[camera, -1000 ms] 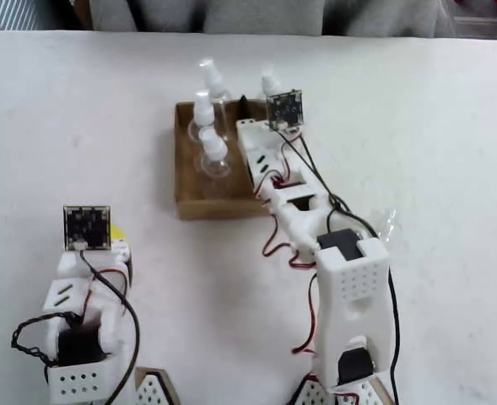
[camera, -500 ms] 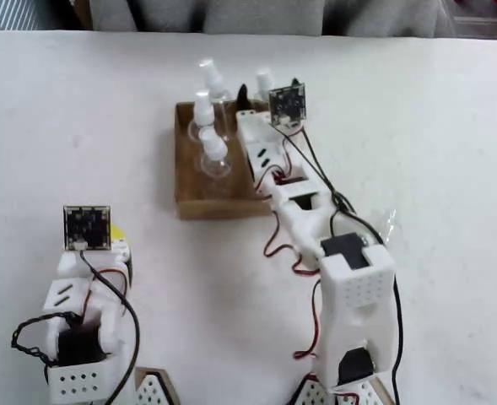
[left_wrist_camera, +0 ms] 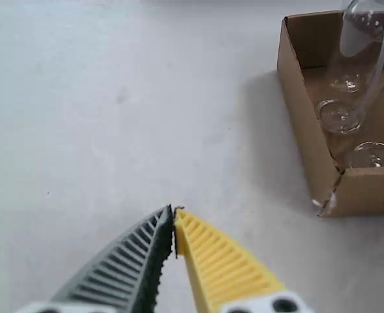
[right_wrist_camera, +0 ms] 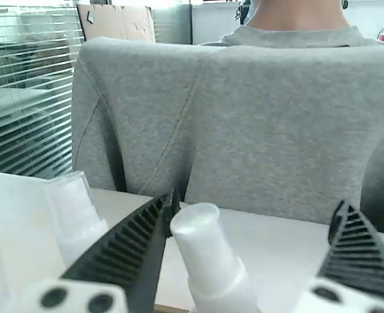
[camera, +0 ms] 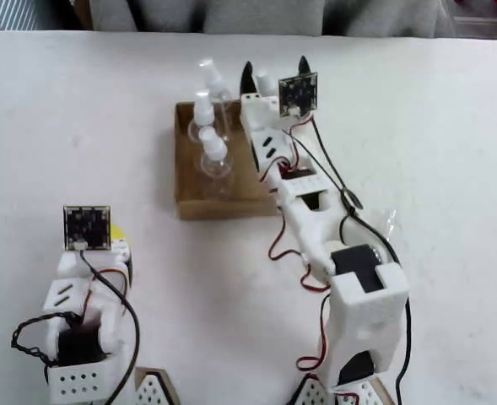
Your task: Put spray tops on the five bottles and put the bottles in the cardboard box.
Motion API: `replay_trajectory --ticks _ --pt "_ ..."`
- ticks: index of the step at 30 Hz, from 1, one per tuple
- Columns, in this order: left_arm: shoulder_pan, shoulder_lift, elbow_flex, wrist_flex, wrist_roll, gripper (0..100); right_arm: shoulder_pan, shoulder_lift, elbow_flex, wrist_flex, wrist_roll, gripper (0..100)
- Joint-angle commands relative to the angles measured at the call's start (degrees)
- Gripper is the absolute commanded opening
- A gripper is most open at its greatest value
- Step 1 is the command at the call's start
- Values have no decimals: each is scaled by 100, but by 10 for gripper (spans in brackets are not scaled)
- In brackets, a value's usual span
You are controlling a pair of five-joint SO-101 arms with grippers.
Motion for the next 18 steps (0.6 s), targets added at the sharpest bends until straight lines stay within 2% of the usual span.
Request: replay_trajectory --ticks 1,11,18 --pt "-57 13 -9 -26 -70 23 57 -673 132 -66 35 320" --pt "-57 13 -9 -35 -70 24 101 -2475 1108 48 70 319" --pt "-57 13 -9 -35 -70 24 470 -4224 1424 2229 70 319"
